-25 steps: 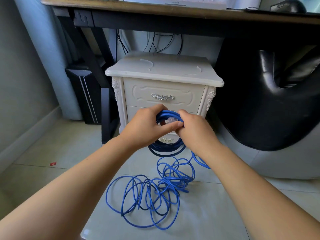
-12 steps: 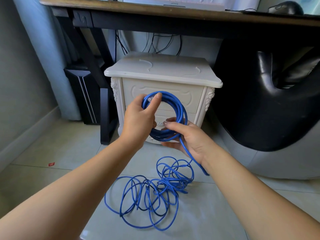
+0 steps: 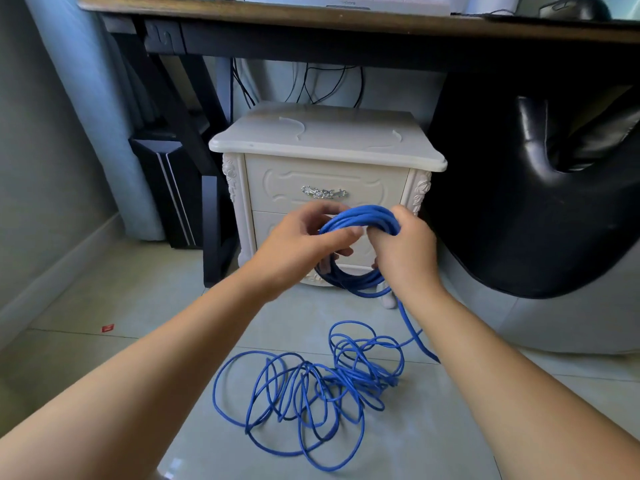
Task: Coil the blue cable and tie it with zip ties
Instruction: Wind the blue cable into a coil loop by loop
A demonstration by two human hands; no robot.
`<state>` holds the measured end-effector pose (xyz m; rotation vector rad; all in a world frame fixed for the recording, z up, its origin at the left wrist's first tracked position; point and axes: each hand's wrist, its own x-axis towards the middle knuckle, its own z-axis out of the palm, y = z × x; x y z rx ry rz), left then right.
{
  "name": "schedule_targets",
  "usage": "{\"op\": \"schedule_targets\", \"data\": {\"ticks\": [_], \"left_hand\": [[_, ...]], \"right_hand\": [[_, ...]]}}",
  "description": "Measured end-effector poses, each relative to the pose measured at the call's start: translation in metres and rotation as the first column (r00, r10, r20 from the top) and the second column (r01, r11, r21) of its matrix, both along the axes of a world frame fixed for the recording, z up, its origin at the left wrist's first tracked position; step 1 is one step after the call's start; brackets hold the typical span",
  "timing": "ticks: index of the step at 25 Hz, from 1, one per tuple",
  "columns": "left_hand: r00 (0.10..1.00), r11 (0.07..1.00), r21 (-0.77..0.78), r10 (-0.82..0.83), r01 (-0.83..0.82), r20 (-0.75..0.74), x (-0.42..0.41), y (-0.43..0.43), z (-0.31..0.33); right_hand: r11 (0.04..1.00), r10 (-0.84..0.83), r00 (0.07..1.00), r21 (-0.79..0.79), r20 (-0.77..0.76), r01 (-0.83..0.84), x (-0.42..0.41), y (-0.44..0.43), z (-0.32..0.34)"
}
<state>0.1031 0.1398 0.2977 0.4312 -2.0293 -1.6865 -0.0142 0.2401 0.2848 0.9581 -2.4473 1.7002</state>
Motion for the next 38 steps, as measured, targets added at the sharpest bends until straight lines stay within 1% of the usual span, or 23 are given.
{"op": "schedule_targets", "data": {"ticks": [1,3,5,7,9,11,12,14,16,18,20,21,22,23,25,26,28,30,32,34,35,36,38], "left_hand": [[0.999,0.996,-0.087,0.009,-0.006,0.036,0.0,0.001,0.0],[0.992,0.965,-0.26,0.064,-0.034,0.108,-0.002,0.007,-0.001],[0.981,0.926,-0.37,0.137,-0.077,0.139,-0.004,0.009,0.0],[0.976,0.885,-0.453,0.183,-0.11,0.12,-0.005,0.006,0.001],[0.979,0.867,-0.473,0.201,-0.157,0.044,-0.005,0.004,0.001],[0.975,0.898,-0.385,0.218,-0.214,-0.034,-0.006,0.002,0.001],[0.972,0.923,-0.305,0.222,-0.234,-0.073,-0.007,0.0,0.0],[0.966,0.967,-0.097,0.222,-0.236,-0.136,-0.008,-0.004,0.0],[0.955,0.969,0.117,0.235,-0.216,-0.18,-0.009,-0.006,0.005],[0.937,0.928,0.312,0.277,-0.204,-0.212,-0.012,-0.005,0.008],[0.924,0.872,0.457,0.307,-0.177,-0.228,-0.016,0.001,0.008],[0.925,0.856,0.489,0.309,-0.169,-0.221,-0.018,0.006,0.006],[0.931,0.865,0.467,0.306,-0.184,-0.2,-0.021,0.011,0.004],[0.94,0.897,0.385,0.3,-0.219,-0.165,-0.021,0.015,0.0],[0.953,0.954,0.138,0.284,-0.268,-0.109,-0.018,0.021,-0.001],[0.959,0.963,0.063,0.266,-0.261,-0.098,-0.016,0.021,0.0],[0.974,0.978,0.031,0.207,-0.205,-0.091,-0.011,0.015,0.001],[0.986,0.989,-0.038,0.139,-0.142,-0.089,-0.006,0.005,-0.001],[0.994,0.95,-0.297,0.077,-0.096,-0.075,-0.005,-0.001,-0.006],[0.999,0.814,-0.581,0.013,-0.027,-0.029,-0.005,-0.001,-0.009],[1.0,0.768,-0.64,0.015,-0.017,-0.008,-0.006,0.0,-0.01],[0.999,0.762,-0.647,0.04,-0.023,0.012,-0.007,0.001,-0.011],[0.992,0.791,-0.611,0.106,-0.039,0.074,-0.009,-0.001,-0.011]], "right_hand": [[0.996,0.01,0.993,0.088,-0.12,0.001,0.002,0.001,0.001],[0.963,0.057,0.936,0.268,-0.348,0.041,0.008,0.0,0.003],[0.934,0.121,0.874,0.351,-0.471,0.06,0.015,-0.001,0.007],[0.952,0.141,0.867,0.307,-0.477,0.014,0.018,-0.001,0.012],[0.976,0.159,0.927,0.195,-0.34,-0.096,0.017,-0.001,0.016],[0.972,0.227,0.97,0.084,-0.086,-0.22,0.012,-0.001,0.02],[0.959,0.281,0.958,0.031,0.05,-0.283,0.009,0.001,0.021],[0.911,0.41,0.862,-0.08,0.299,-0.405,0.001,0.004,0.017],[0.869,0.491,0.731,-0.206,0.474,-0.45,-0.002,0.004,0.008],[0.844,0.537,0.651,-0.341,0.536,-0.415,0.004,0.0,-0.001],[0.842,0.526,0.652,-0.442,0.546,-0.309,0.01,-0.006,-0.005],[0.863,0.473,0.685,-0.448,0.555,-0.233,0.012,-0.009,-0.004],[0.891,0.393,0.728,-0.428,0.562,-0.15,0.013,-0.011,-0.003],[0.917,0.302,0.768,-0.393,0.564,-0.072,0.012,-0.011,-0.002],[0.945,0.17,0.825,-0.326,0.539,0.019,0.007,-0.008,0.003],[0.959,0.126,0.859,-0.284,0.497,0.024,0.004,-0.004,0.006],[0.986,0.07,0.937,-0.166,0.343,-0.013,-0.001,0.003,0.01],[0.998,0.054,0.991,0.014,0.12,-0.057,-0.003,0.007,0.01],[0.97,0.085,0.989,0.239,-0.123,-0.053,-0.004,0.008,0.007],[0.909,0.164,0.95,0.416,-0.268,-0.039,0.002,0.007,0.006],[0.898,0.191,0.937,0.437,-0.292,-0.047,0.004,0.007,0.006],[0.903,0.196,0.934,0.425,-0.3,-0.052,0.006,0.006,0.007],[0.924,0.164,0.945,0.379,-0.282,-0.047,0.005,0.005,0.006]]}}
